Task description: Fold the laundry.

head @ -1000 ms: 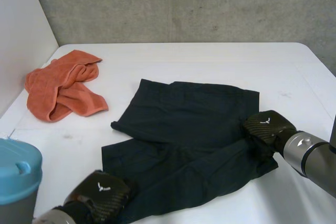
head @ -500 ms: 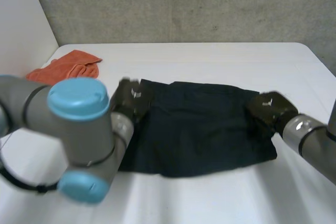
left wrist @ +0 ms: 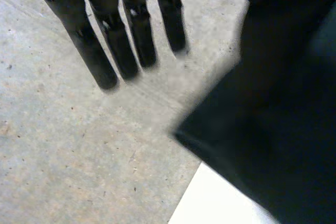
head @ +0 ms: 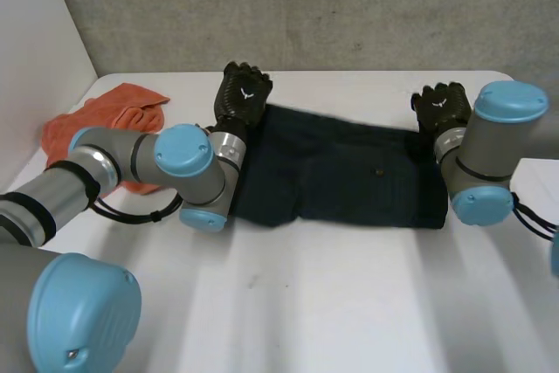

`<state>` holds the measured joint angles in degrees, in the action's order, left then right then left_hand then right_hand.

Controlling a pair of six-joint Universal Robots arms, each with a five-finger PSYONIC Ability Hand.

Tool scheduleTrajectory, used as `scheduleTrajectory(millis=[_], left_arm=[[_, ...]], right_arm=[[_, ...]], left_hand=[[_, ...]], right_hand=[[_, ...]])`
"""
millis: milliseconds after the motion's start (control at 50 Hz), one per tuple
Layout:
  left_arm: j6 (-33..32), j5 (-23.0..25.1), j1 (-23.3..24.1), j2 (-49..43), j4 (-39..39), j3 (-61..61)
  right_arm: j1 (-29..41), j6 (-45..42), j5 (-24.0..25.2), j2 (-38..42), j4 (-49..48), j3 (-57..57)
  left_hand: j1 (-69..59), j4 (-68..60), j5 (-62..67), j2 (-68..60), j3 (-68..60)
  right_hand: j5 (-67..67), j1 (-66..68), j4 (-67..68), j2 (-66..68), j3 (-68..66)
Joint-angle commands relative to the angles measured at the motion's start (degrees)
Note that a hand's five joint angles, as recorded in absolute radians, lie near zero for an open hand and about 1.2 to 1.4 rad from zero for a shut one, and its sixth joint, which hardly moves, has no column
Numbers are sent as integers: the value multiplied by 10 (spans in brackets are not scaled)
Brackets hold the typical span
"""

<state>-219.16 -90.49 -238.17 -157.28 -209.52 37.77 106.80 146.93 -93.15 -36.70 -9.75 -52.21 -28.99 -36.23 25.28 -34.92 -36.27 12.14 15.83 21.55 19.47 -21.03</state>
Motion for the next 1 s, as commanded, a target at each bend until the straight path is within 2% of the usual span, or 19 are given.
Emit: scheduleTrajectory(millis=[20,100,120,180,260,360,420,500,780,820,880,940,1000], left_arm=[[55,1,4,68,-90,104],[71,-5,5,142,-133,187],[72,-5,7,156,-135,203],[73,-6,9,221,-129,273],[75,-13,7,309,-110,379],[116,-17,10,390,-85,491],[159,-17,12,423,-78,547],[199,-16,16,442,-75,586],[216,-18,12,435,-59,596],[216,-18,12,435,-59,596],[217,-18,12,435,-58,597],[216,-18,12,435,-58,598],[217,-18,12,435,-58,598]], right_arm=[[1,14,-31,-33,20,19],[0,38,-27,-143,22,-48],[0,45,-18,-190,27,-78],[0,50,20,-256,67,-146],[-12,63,70,-280,144,-224],[-34,122,104,-294,169,-314],[-39,139,127,-293,122,-363],[-42,141,146,-290,56,-399],[-42,138,140,-197,-45,-374],[-43,136,137,-186,-50,-366],[-47,129,130,-181,-54,-359],[-54,122,129,-181,-48,-348],[-71,114,129,-188,-41,-352]], left_hand=[[190,262,-253,249,263],[190,262,-253,249,263],[190,262,-253,249,263],[190,262,-253,249,263],[190,262,-253,249,263],[190,262,-253,249,263],[190,262,-253,249,263],[190,262,-253,249,263],[190,262,-253,249,263],[190,262,-253,249,263],[190,262,-253,249,263],[190,262,-253,249,263],[190,262,-253,249,263]], right_hand=[[-121,-58,-115,-95,110],[-121,-58,-115,-95,110],[-121,-58,-115,-95,110],[-121,-58,-115,-95,110],[-121,-58,-115,-95,110],[-121,-58,-115,-95,110],[-116,-53,-110,-89,105],[-38,25,-32,-12,27],[120,183,126,147,-131],[202,265,208,229,-213],[445,509,451,472,-457],[578,641,584,605,-589],[579,642,585,605,-590]])
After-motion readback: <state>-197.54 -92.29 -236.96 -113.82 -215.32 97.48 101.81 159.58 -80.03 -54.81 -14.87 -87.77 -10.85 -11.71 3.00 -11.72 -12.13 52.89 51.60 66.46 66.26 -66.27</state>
